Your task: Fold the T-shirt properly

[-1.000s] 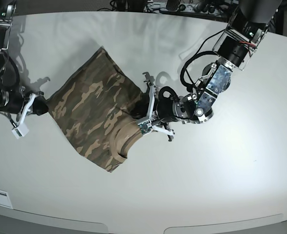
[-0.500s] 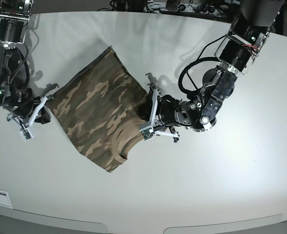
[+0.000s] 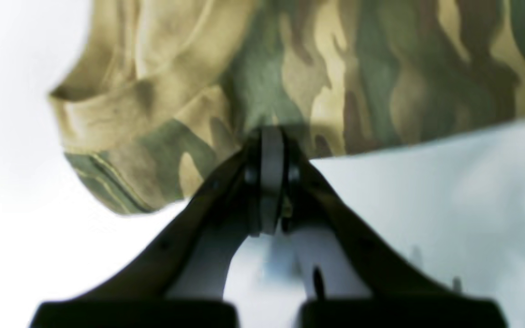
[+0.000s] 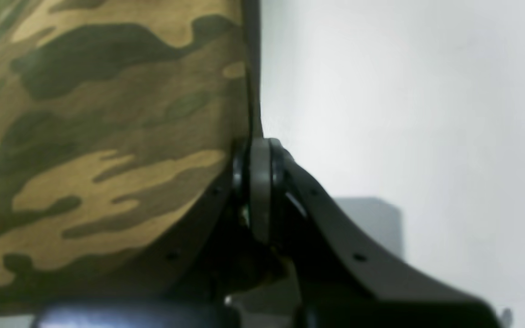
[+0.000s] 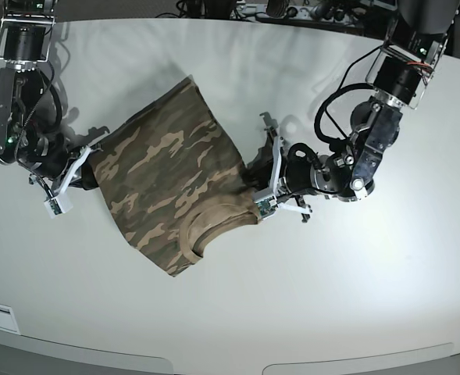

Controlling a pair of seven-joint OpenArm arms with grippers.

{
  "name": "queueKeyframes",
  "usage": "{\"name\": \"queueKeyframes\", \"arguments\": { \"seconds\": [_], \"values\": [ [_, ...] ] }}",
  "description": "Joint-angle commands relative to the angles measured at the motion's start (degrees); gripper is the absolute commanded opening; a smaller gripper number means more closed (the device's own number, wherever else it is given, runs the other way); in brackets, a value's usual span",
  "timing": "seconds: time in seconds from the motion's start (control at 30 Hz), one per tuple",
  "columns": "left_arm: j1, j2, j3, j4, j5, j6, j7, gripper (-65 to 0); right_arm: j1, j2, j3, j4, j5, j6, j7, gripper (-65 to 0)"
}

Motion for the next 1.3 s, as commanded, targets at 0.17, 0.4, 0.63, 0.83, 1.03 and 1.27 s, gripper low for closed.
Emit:
{"name": "queueKeyframes", "arguments": {
  "seconds": [0.17, 0.4, 0.63, 0.83, 1.03, 1.27],
  "values": [
    [-1.18, 0.28, 1.29, -10.12, 6.34, 0.11, -8.22, -65.0, -4.55, 0.83, 0.33, 4.13, 4.07, 0.36, -1.75, -65.0],
    [-4.68, 2.69, 1.29, -11.98, 9.75, 1.07, -12.72, -65.0, -12.37, 0.79, 0.42, 12.72, 3.80, -0.59, -2.14, -65.0],
    [-9.01, 4.42, 1.29, -11.98, 9.57, 2.21, -12.90, -65.0, -19.43, 0.81, 0.44, 21.92, 1.03, -5.60, -2.10, -65.0],
    [-11.82, 4.28, 1.27, -11.91, 7.82, 2.27, -8.04, -65.0, -20.79, 0.81, 0.44, 25.64, -8.09, -16.00, -2.10, -65.0],
    [-13.75, 1.46, -0.28, -6.67, -13.31, 3.04, 9.09, -65.0, -20.81, 0.83, 0.44, 30.03, -15.43, -27.71, -2.62, -65.0],
    [-11.91, -4.46, -6.51, 2.47, -46.42, -0.49, 27.02, -65.0, -20.98, 0.83, 0.87, 40.24, -11.23, -24.79, -2.71, -65.0]
  ]
}}
